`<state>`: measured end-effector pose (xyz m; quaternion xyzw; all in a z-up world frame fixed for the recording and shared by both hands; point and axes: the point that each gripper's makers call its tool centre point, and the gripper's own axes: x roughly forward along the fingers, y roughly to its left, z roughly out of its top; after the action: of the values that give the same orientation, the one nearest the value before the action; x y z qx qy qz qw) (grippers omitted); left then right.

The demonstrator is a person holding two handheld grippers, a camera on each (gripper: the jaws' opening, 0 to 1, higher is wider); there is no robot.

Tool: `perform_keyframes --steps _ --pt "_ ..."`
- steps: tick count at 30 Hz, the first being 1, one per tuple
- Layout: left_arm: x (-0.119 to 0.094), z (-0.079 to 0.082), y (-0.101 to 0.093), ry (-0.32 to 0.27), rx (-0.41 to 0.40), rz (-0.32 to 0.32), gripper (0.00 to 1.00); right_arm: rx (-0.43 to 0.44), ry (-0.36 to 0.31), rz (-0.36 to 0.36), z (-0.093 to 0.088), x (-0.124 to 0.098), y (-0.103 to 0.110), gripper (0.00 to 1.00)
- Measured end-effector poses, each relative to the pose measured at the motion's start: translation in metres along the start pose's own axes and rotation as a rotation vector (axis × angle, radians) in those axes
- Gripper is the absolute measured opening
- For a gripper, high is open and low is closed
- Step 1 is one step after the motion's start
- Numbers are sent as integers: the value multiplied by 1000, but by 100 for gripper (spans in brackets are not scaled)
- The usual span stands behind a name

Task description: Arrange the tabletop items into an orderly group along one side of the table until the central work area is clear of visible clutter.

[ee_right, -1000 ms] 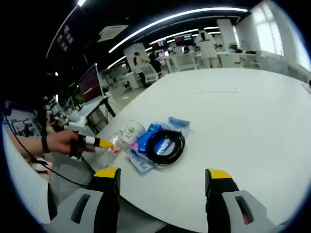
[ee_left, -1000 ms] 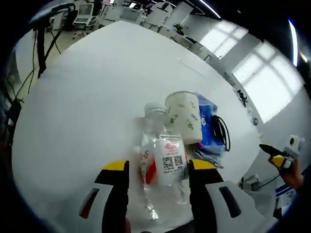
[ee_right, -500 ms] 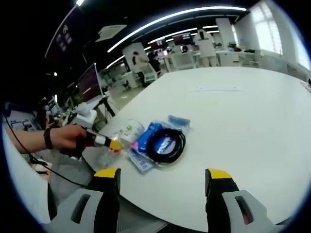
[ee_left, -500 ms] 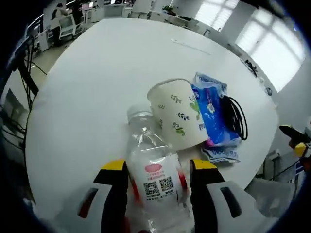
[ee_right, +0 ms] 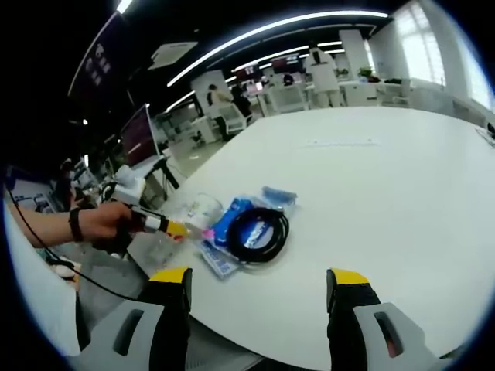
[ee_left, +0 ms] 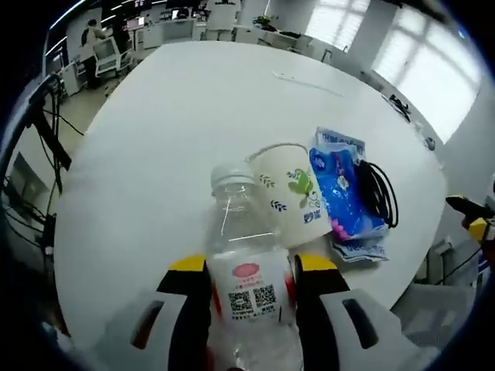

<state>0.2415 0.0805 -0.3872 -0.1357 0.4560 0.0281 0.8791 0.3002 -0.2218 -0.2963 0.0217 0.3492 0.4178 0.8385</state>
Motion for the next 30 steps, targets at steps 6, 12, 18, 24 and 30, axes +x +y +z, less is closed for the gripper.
perform_keyframes --steps 6,12,18,24,30 --pt "-13 10 9 -47 3 13 40 -3 1 12 2 7 5 72" --pt "-21 17 17 -84 -4 24 39 -12 3 26 6 11 8 72" --pt "-32 31 22 -126 11 39 39 -18 8 32 7 13 9 72" --pt "-37 36 25 -139 23 47 38 -22 5 37 10 16 7 72" --pt "-39 34 31 -146 30 54 38 -23 5 41 9 16 9 72"
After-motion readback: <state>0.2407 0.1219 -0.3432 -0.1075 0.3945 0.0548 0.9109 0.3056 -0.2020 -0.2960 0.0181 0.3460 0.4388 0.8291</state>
